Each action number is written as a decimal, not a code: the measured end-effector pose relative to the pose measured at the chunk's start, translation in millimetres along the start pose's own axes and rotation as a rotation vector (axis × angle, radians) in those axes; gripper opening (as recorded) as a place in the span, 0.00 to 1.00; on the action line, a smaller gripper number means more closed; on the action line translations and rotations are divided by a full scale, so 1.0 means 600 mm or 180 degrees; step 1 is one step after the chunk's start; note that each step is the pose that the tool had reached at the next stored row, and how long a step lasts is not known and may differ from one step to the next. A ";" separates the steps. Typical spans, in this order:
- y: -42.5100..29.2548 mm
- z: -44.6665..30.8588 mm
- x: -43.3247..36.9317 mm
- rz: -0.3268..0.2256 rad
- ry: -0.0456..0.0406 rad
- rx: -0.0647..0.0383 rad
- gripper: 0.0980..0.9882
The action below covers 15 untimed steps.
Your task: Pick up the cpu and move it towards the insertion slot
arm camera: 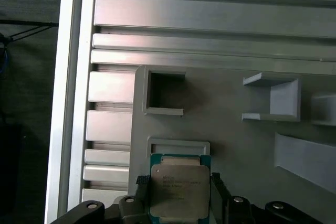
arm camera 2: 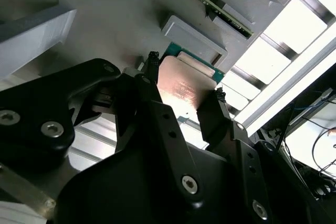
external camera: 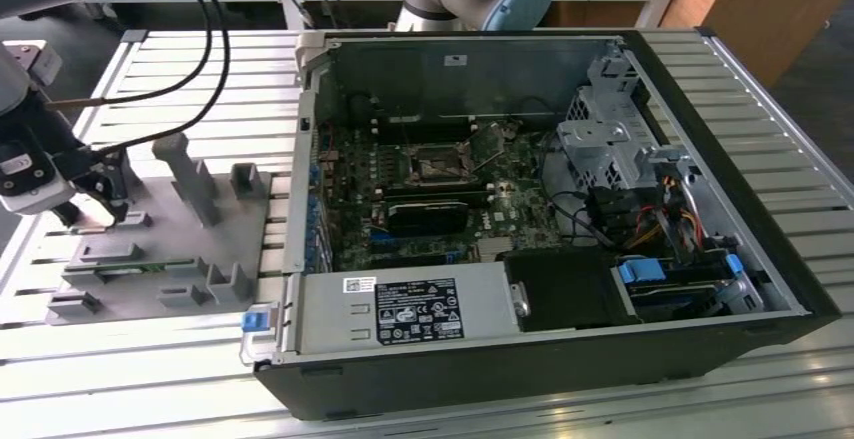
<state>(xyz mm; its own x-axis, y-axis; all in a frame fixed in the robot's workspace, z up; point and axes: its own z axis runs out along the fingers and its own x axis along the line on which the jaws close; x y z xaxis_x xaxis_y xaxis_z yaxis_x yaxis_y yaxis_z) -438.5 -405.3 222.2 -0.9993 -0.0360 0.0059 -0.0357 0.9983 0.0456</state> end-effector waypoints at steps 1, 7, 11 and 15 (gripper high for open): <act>0.000 -0.002 0.000 0.0000 0.0000 0.0000 0.50; 0.001 -0.010 0.000 0.0000 0.0000 0.0000 0.50; 0.001 -0.016 0.000 0.0000 0.0000 0.0000 0.50; 0.002 -0.023 0.000 0.0000 0.0000 0.0000 0.50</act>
<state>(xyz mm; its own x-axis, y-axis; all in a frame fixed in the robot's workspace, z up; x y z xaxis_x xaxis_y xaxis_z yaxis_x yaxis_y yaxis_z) -438.5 -404.8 236.0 -0.9993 -0.0360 0.0059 -0.0357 0.9983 0.0456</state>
